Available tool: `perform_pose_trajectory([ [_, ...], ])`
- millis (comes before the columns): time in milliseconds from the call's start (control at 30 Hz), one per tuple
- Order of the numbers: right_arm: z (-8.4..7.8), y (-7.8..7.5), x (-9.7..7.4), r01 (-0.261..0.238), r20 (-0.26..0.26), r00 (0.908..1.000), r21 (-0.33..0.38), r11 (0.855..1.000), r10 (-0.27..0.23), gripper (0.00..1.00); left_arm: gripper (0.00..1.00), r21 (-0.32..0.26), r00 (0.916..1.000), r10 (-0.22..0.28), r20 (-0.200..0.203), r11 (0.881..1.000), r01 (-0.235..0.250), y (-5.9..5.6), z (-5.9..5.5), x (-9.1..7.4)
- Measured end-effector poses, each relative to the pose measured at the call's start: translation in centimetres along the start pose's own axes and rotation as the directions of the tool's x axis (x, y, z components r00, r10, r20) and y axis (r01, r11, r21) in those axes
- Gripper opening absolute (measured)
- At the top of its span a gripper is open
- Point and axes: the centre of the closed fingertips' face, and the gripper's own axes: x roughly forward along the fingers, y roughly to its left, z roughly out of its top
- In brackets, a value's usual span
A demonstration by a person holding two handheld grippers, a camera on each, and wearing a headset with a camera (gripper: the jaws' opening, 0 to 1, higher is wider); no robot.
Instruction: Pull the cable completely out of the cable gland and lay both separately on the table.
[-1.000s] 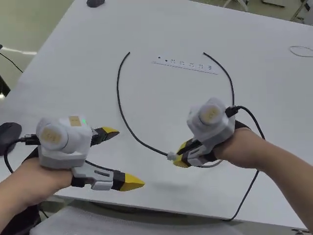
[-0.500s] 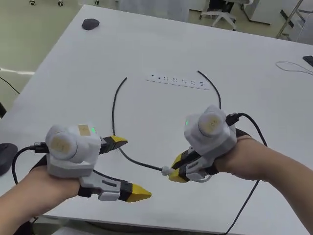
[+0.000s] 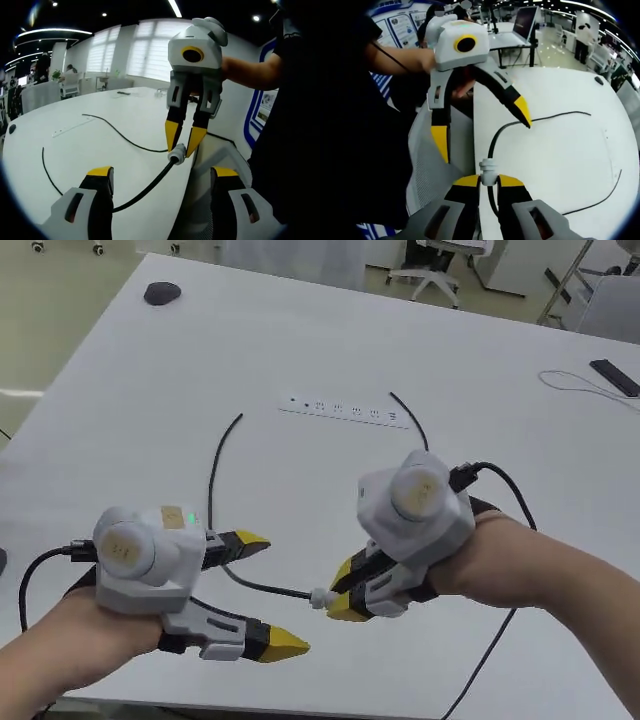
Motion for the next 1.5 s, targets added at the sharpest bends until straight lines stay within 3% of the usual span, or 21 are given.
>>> perform_pose_trajectory([
  [267,-0.2,-0.2,-0.2,0.003,-0.006,1.0000,-0.036,0.999,-0.003,0.07,0.54,-0.016,0.9980,-0.058,0.023,0.998,0.058,-0.4,0.5,0.7],
  [367,-0.2,-0.2,-0.1,0.004,-0.006,1.0000,-0.045,0.999,-0.005,0.07,0.43,-0.036,0.9949,-0.086,0.053,0.996,0.088,-0.7,1.0,0.7],
  [533,-0.1,0.0,0.1,0.003,-0.006,1.0000,-0.060,0.998,-0.004,0.07,0.40,-0.050,0.9933,-0.104,0.052,0.993,0.106,-1.0,0.9,1.0],
  [667,-0.1,0.1,0.3,0.001,-0.007,1.0000,-0.078,0.997,-0.002,0.07,0.35,-0.073,0.9916,-0.126,0.029,0.989,0.128,-1.2,0.4,1.4],
  [900,-0.2,0.4,0.4,-0.004,-0.008,1.0000,-0.096,0.995,0.004,0.07,0.23,-0.076,0.9850,-0.167,0.045,0.983,0.170,-2.1,0.4,1.5],
  [1167,-0.3,0.7,0.5,-0.004,-0.009,1.0000,-0.147,0.989,0.003,0.07,0.16,-0.062,0.9804,-0.192,0.041,0.979,0.195,-2.7,0.3,1.7],
  [1400,-0.5,0.8,0.6,0.006,-0.011,0.9999,-0.168,0.986,-0.008,0.08,0.15,-0.066,0.9801,-0.196,0.032,0.978,0.198,-3.0,0.1,1.9],
  [1500,-0.3,0.6,0.6,0.039,0.015,0.9992,-0.204,0.978,-0.037,0.08,0.15,-0.043,0.9834,-0.178,0.033,0.983,0.180,-2.7,0.2,1.8],
])
